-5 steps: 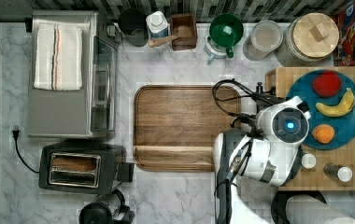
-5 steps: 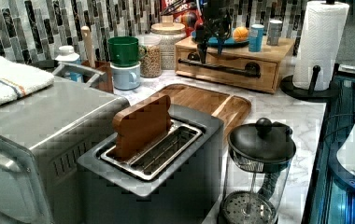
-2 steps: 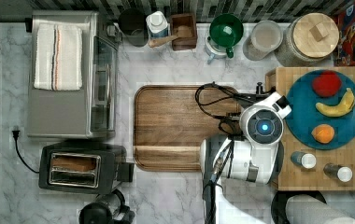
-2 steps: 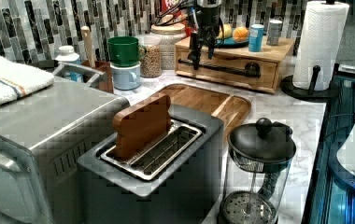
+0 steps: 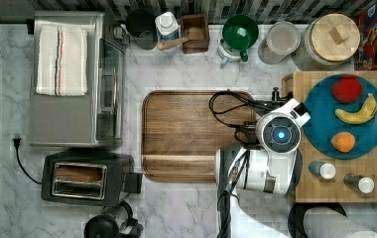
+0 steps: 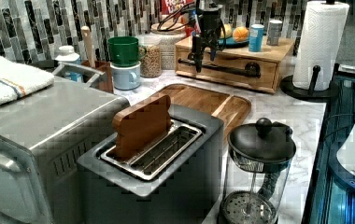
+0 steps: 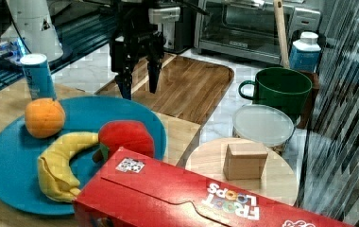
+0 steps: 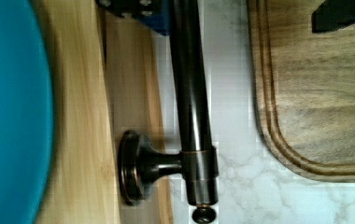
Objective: Open the drawer.
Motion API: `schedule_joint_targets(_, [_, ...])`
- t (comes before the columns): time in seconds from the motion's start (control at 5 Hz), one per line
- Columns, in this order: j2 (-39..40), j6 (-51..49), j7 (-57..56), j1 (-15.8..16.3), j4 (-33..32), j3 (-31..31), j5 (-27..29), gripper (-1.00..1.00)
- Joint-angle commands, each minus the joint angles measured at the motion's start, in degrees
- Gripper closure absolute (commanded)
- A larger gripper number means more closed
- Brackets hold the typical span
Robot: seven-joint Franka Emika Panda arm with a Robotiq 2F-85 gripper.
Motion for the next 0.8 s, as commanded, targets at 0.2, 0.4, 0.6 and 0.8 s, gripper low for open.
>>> schedule_joint_targets(0.2, [3.4, 8.4, 9.1, 3.1, -0.8, -1.5, -3.5, -1.00])
schedule_joint_targets(0.4, [1.5, 4.7, 7.5, 3.2, -1.4, -0.3, -0.9, -1.00])
schedule_joint_targets(0.6, [0.2, 0.7, 5.5, 3.1, -1.2, 1.7, 1.9, -1.00])
schedule_joint_targets(0.8, [2.6, -1.7, 2.3, 2.8, 1.2, 5.0, 8.1, -1.00])
